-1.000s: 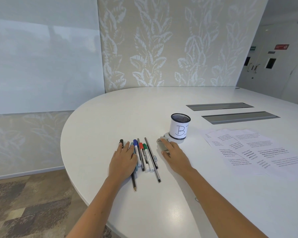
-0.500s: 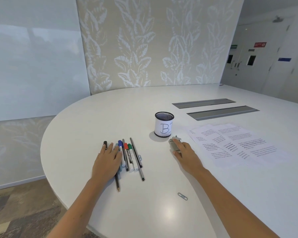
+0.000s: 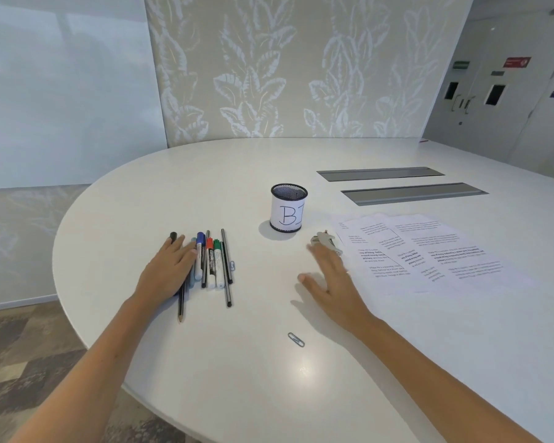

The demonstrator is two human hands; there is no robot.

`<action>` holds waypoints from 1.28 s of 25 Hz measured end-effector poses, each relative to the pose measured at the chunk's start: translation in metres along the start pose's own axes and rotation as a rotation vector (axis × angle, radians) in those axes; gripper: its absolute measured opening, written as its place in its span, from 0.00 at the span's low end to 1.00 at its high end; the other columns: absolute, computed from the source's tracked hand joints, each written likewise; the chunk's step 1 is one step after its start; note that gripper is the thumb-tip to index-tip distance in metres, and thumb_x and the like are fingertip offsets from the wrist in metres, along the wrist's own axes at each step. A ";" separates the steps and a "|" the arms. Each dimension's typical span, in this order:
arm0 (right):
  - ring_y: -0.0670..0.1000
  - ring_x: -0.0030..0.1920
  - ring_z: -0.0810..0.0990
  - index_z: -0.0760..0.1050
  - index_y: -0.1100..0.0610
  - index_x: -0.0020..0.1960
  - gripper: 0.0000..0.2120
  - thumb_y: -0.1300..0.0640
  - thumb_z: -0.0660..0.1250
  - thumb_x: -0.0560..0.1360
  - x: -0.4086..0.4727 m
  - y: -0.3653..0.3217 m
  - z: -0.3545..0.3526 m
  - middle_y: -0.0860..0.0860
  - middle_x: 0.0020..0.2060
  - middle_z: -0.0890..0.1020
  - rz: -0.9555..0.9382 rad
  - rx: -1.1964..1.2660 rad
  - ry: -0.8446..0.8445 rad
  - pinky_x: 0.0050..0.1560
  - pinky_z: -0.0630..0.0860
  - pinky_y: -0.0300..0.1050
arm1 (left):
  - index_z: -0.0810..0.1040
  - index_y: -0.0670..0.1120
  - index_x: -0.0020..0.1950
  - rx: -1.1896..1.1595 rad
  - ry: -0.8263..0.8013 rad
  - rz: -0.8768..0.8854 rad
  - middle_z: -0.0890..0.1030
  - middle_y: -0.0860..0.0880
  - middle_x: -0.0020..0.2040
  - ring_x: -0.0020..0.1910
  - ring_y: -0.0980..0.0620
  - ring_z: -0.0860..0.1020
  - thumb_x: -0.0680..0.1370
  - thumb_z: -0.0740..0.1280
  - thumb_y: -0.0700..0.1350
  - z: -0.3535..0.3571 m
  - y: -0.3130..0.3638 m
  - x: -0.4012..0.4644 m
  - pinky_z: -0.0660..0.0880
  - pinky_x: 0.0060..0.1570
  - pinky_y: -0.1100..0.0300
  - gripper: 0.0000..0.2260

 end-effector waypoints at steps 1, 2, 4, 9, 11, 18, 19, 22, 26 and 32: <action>0.45 0.76 0.55 0.61 0.52 0.75 0.27 0.48 0.62 0.79 -0.013 -0.012 0.008 0.47 0.77 0.58 -0.051 -0.020 -0.147 0.75 0.55 0.47 | 0.63 0.44 0.76 -0.018 0.007 -0.006 0.57 0.45 0.79 0.78 0.45 0.53 0.83 0.53 0.51 -0.001 -0.001 0.002 0.51 0.75 0.47 0.22; 0.42 0.76 0.53 0.59 0.51 0.76 0.27 0.45 0.59 0.80 -0.027 -0.022 0.018 0.44 0.78 0.54 -0.108 -0.081 -0.289 0.76 0.53 0.44 | 0.63 0.44 0.75 -0.018 0.006 -0.012 0.58 0.45 0.78 0.78 0.45 0.53 0.83 0.52 0.51 -0.002 0.000 0.000 0.51 0.75 0.47 0.22; 0.40 0.77 0.43 0.52 0.52 0.78 0.30 0.41 0.52 0.81 -0.055 -0.036 0.035 0.42 0.78 0.45 -0.217 -0.265 -0.487 0.76 0.43 0.40 | 0.66 0.45 0.74 0.005 0.019 0.016 0.61 0.46 0.77 0.78 0.47 0.53 0.83 0.52 0.50 -0.002 0.002 -0.002 0.52 0.74 0.49 0.20; 0.46 0.77 0.35 0.39 0.55 0.78 0.35 0.36 0.41 0.79 -0.072 -0.039 0.054 0.47 0.78 0.38 -0.216 -0.534 -0.598 0.77 0.38 0.47 | 0.74 0.43 0.64 0.023 0.071 0.080 0.73 0.45 0.62 0.71 0.55 0.59 0.83 0.51 0.46 -0.005 0.008 -0.007 0.53 0.64 0.64 0.17; 0.47 0.77 0.37 0.40 0.56 0.78 0.36 0.36 0.42 0.79 -0.053 -0.038 0.062 0.48 0.78 0.40 -0.157 -0.539 -0.580 0.77 0.38 0.48 | 0.73 0.41 0.66 0.045 0.068 0.098 0.71 0.40 0.70 0.71 0.56 0.57 0.84 0.51 0.45 -0.005 0.010 -0.007 0.49 0.63 0.69 0.17; 0.51 0.78 0.44 0.46 0.57 0.78 0.37 0.34 0.41 0.78 0.041 -0.043 0.113 0.52 0.79 0.47 -0.015 -0.465 -0.498 0.77 0.42 0.55 | 0.63 0.41 0.75 0.050 0.017 0.048 0.60 0.43 0.78 0.77 0.45 0.55 0.84 0.52 0.47 -0.005 0.008 -0.005 0.51 0.75 0.51 0.21; 0.51 0.78 0.45 0.47 0.58 0.78 0.38 0.34 0.40 0.78 0.050 -0.045 0.118 0.52 0.79 0.48 -0.001 -0.450 -0.480 0.77 0.43 0.56 | 0.63 0.41 0.75 0.063 0.020 0.055 0.60 0.43 0.78 0.77 0.45 0.55 0.84 0.52 0.47 -0.005 0.009 -0.005 0.51 0.75 0.51 0.21; 0.53 0.78 0.48 0.49 0.59 0.78 0.40 0.33 0.36 0.76 0.068 -0.050 0.130 0.53 0.79 0.51 0.041 -0.431 -0.424 0.75 0.44 0.60 | 0.64 0.41 0.75 0.082 0.007 0.065 0.61 0.44 0.77 0.77 0.45 0.55 0.84 0.52 0.48 -0.003 0.007 -0.003 0.52 0.76 0.48 0.21; 0.53 0.78 0.48 0.48 0.58 0.78 0.40 0.33 0.36 0.76 0.073 -0.052 0.133 0.53 0.79 0.51 0.070 -0.390 -0.402 0.76 0.44 0.61 | 0.64 0.43 0.75 0.070 -0.004 0.048 0.60 0.45 0.78 0.77 0.45 0.55 0.83 0.51 0.50 0.000 0.003 -0.002 0.53 0.75 0.45 0.22; 0.52 0.78 0.50 0.53 0.60 0.77 0.39 0.33 0.41 0.77 0.051 -0.046 0.115 0.55 0.78 0.54 0.081 -0.357 -0.308 0.76 0.46 0.55 | 0.62 0.43 0.76 0.019 0.013 0.035 0.59 0.45 0.78 0.77 0.45 0.55 0.83 0.51 0.49 -0.002 0.002 -0.001 0.53 0.75 0.47 0.22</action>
Point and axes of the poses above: each hand's wrist, its own x-axis towards the middle knuckle, its own z-axis out of the palm, y = z × x, the point moved 7 cm from there along x, towards the middle knuckle
